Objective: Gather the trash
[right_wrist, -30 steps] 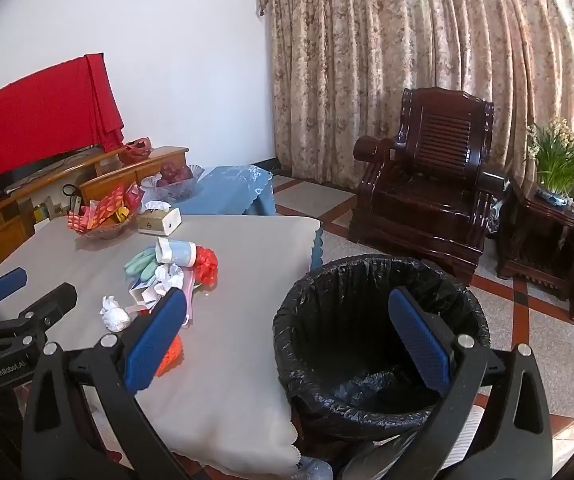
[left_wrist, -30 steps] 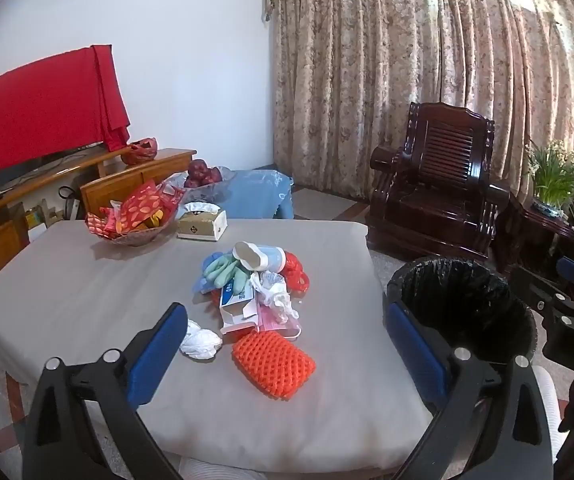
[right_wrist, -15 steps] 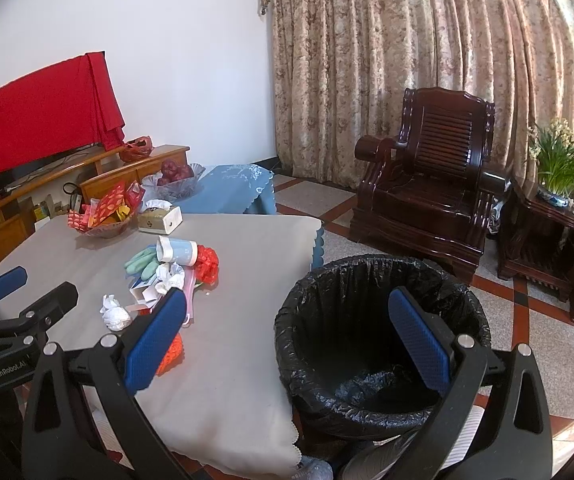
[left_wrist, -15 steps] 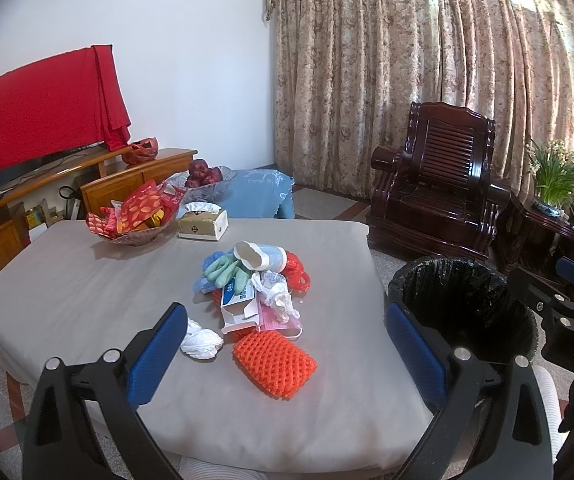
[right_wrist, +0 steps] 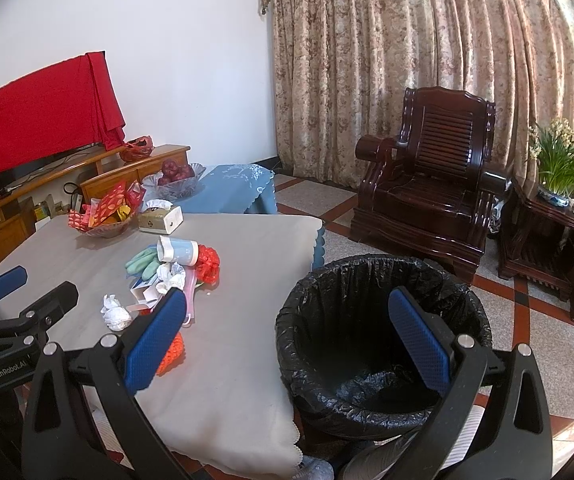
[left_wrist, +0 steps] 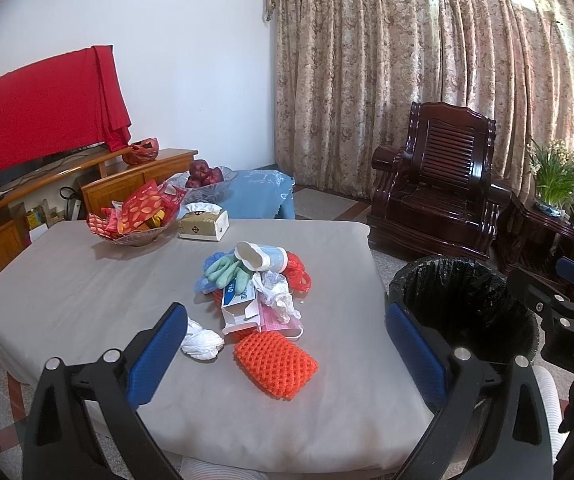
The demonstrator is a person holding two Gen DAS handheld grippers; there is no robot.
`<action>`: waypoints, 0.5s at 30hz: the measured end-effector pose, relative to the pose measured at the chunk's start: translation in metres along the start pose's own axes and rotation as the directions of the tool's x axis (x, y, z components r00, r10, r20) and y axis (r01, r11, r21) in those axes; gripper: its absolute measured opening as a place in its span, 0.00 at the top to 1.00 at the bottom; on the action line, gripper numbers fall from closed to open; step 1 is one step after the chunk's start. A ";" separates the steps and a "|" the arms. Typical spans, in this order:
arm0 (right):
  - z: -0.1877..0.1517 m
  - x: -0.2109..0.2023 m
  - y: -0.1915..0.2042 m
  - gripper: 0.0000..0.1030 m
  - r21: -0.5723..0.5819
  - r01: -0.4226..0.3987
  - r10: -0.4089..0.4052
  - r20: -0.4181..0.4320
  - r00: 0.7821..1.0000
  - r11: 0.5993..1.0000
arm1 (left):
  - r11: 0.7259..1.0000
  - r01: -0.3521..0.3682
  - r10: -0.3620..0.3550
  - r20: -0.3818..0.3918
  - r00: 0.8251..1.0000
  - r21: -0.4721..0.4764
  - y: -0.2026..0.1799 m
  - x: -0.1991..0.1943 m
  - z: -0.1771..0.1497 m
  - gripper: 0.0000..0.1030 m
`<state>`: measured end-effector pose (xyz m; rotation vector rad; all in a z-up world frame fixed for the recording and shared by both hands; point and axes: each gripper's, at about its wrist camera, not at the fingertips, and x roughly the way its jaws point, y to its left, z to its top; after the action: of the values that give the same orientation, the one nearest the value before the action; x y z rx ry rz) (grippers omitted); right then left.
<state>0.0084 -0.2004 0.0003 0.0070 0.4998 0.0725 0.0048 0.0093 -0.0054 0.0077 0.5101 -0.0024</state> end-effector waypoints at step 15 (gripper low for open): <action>-0.009 0.009 0.008 0.05 -0.002 -0.004 0.004 -0.007 1.000 1.000 | 1.000 -0.001 0.001 0.000 1.000 0.001 0.000 0.000 0.000 0.06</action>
<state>0.0112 -0.1920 -0.0120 0.0061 0.5067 0.0765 0.0050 0.0093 -0.0056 0.0084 0.5102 -0.0017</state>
